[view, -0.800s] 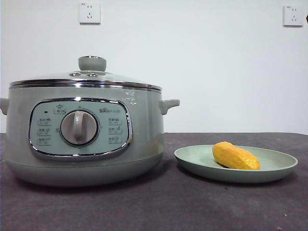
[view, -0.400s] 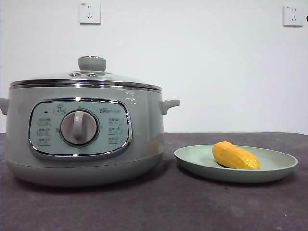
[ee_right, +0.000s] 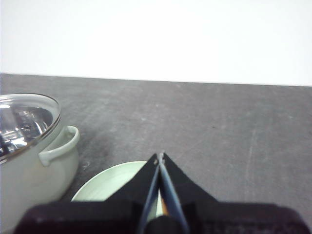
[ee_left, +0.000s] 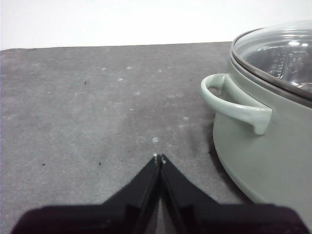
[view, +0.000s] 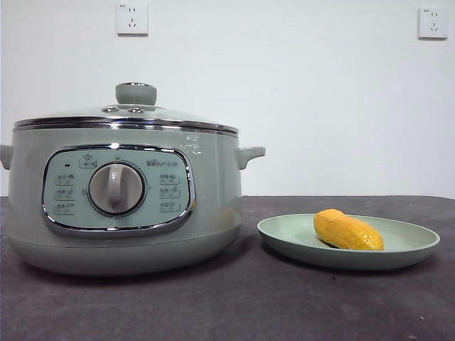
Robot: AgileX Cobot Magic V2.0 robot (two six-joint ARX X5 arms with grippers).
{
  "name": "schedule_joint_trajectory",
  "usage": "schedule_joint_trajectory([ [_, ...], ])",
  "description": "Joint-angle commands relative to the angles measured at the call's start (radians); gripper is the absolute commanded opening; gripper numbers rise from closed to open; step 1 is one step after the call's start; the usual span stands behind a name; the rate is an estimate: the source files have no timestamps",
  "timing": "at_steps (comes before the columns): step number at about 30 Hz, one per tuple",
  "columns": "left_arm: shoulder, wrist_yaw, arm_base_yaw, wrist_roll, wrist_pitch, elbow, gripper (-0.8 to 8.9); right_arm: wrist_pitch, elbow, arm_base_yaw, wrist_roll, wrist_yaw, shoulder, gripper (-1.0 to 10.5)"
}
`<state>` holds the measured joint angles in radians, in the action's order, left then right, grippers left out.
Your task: Take the corn out from the steamer,put the corn on the plate,close the lid
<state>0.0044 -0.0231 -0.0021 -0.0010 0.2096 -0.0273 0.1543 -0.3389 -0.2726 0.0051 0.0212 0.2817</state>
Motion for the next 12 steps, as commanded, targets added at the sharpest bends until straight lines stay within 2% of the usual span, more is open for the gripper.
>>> schedule_joint_trajectory([
  [1,-0.003,0.0,0.003,-0.006,0.0,0.014,-0.03,-0.085,0.107,0.087,-0.014,0.068,-0.066,0.0],
  [6,-0.003,0.0,0.003,-0.006,-0.001,0.014,-0.03,-0.12,0.234,0.164,-0.014,0.078,-0.177,0.0],
  [12,-0.003,0.0,0.003,-0.006,0.0,0.014,-0.03,-0.114,0.303,0.18,-0.014,0.077,-0.24,0.0],
])
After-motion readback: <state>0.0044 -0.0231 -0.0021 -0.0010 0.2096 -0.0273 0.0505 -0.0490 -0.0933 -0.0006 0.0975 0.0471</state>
